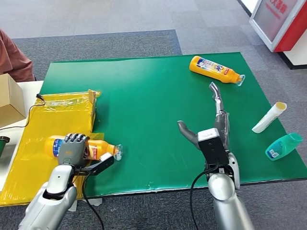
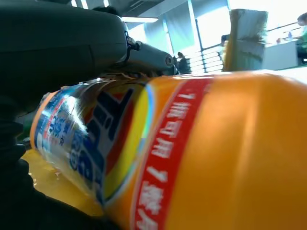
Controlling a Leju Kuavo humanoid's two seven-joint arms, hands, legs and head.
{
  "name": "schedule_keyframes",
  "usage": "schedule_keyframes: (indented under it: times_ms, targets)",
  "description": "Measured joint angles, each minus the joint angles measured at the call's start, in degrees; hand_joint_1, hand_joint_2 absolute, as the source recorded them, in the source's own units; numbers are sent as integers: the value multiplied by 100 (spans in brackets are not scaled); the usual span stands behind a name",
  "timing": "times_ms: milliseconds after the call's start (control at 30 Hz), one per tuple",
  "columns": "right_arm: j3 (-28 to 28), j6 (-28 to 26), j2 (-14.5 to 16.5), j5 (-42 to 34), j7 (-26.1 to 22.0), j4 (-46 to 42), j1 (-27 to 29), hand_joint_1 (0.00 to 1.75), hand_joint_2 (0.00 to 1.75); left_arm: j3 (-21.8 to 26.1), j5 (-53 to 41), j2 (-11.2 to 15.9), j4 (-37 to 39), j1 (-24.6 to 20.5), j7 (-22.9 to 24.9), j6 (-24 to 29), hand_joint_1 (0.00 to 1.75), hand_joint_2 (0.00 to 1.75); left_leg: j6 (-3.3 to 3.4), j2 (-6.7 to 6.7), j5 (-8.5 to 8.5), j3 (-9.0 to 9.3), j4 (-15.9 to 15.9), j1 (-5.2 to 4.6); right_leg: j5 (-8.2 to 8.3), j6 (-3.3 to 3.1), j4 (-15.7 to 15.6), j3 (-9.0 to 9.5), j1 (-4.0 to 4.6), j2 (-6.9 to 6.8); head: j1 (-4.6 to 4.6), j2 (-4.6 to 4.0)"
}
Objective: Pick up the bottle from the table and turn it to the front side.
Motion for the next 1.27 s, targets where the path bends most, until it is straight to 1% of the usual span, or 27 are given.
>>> schedule_keyframes:
  times_ms: [100, 200, 333, 567, 633, 700, 800, 867, 967, 1067, 1167, 1233, 1267]
  targets:
    - [-2, -31, -1, -32, 20, 0, 35, 0, 175, 191, 117, -97, 154, -13, 42, 270, 0, 175, 0, 0, 0, 2, 0, 0, 0, 0, 0, 1, 1, 0, 0, 0]
    - [-2, -35, -1, -119, 52, 0, 120, 0, 175, 344, 138, -187, 191, 37, 54, 429, 0, 175, 0, 0, 0, 2, 0, 0, 0, 0, 0, 2, 1, 0, 1, 0]
    - [-6, -56, -1, -184, 58, 14, 268, 0, 175, 476, 78, -290, 188, 110, 86, 490, 0, 175, 0, 0, 0, 3, 0, 0, 0, 0, 1, 3, 0, 0, 1, 0]
    - [-9, -63, -1, -192, 57, 51, 374, 0, 175, 570, -77, -410, 144, 202, 176, 621, 0, 175, 0, 0, -1, 2, 0, 0, -1, 0, 1, 4, 0, 0, 0, 0]
    - [-9, -64, -1, -190, 56, 67, 383, 0, 175, 582, -153, -447, 96, 282, 169, 875, 0, 175, 0, 0, -1, 2, 0, 0, -1, 0, 0, 3, 0, 0, 0, 0]
    - [-9, -75, -1, -190, 52, 74, 407, 0, 175, 589, -294, -482, -23, 450, 123, 1405, 0, 175, 0, 0, -1, 2, 0, 0, -2, 1, 0, 1, 0, 1, -1, 0]
    - [-5, -134, -1, -210, 25, 96, 468, 0, 175, 607, -490, -564, -519, 812, -117, 2371, 0, 175, 3, -1, -3, -2, 0, 0, -6, 6, 0, 1, 0, -1, 1, 0]
    - [4, -204, -1, -247, -4, 122, 496, 0, 175, 617, -513, -606, -1045, 1047, -329, 2628, 0, 175, 6, -2, -7, -4, 0, 0, -7, 8, 0, 1, 0, -1, 2, 0]
    - [17, -303, -1, -302, -29, 158, 539, 0, 175, 666, -518, -614, -1912, 1333, -651, 2684, 0, 175, 8, -2, -12, -4, 0, 0, -8, 8, 0, 0, 0, -1, 1, 0]
    - [39, -355, -1, -328, -29, 173, 563, 0, 175, 759, -519, -666, -2590, 1514, -1006, 2689, 0, 175, 9, -2, -11, -4, 0, 0, -10, 7, 0, 1, 0, -1, 1, 0]
    - [52, -402, -1, -358, -29, 192, 577, 0, 175, 796, -442, -851, -3231, 1676, -1469, 2690, 0, 175, 9, -2, -11, -3, 0, 0, -9, 7, 0, 2, 0, -1, 1, 0]
    - [55, -441, -1, -368, -28, 197, 599, 0, 175, 804, -76, -1050, -3567, 1772, -1989, 2691, 0, 175, 12, -3, -12, -3, 0, -1, -10, 8, 0, 4, -2, -1, 1, 0]
    - [55, -453, -1, -369, -28, 197, 606, 0, 175, 806, 49, -1108, -3646, 1798, -2152, 2691, 0, 175, 12, -3, -12, -3, 0, -2, -10, 8, 0, 4, -2, -2, 1, 0]
